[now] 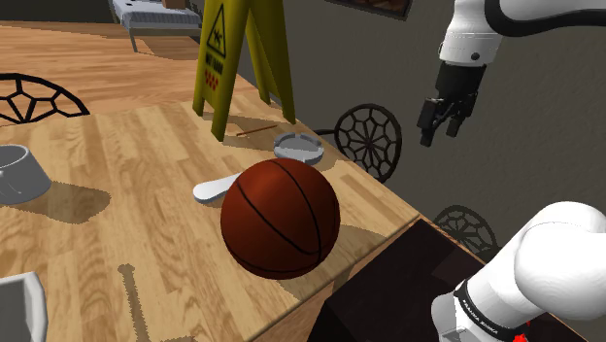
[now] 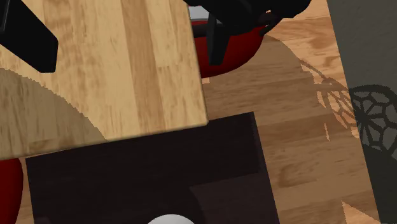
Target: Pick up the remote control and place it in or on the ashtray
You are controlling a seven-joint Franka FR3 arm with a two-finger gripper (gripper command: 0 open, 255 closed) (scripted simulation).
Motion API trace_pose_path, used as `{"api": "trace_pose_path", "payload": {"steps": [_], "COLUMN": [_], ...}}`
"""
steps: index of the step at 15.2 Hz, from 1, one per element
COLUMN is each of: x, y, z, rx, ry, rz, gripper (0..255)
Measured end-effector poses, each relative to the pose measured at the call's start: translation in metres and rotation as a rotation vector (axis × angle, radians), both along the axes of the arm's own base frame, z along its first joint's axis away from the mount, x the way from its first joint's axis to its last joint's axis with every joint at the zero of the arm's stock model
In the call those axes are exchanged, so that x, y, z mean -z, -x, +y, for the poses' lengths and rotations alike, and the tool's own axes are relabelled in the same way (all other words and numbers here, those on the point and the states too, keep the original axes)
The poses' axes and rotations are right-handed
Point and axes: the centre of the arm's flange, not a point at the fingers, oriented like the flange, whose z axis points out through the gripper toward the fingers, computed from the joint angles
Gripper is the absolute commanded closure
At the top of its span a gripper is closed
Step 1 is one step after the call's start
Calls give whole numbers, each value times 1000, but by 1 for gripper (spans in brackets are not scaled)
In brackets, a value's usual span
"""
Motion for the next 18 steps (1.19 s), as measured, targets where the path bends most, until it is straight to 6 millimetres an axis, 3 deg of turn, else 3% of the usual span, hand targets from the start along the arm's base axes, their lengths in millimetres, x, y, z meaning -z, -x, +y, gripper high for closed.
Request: {"api": "trace_pose_path", "payload": {"steps": [4, 12, 18], "x": [12, 47, 76], "y": [-3, -21, -53], "z": [22, 112, 174], "rx": [63, 314, 506], "ry": [3, 15, 23], "rz": [-9, -42, -69], "gripper": [0, 0, 0]}}
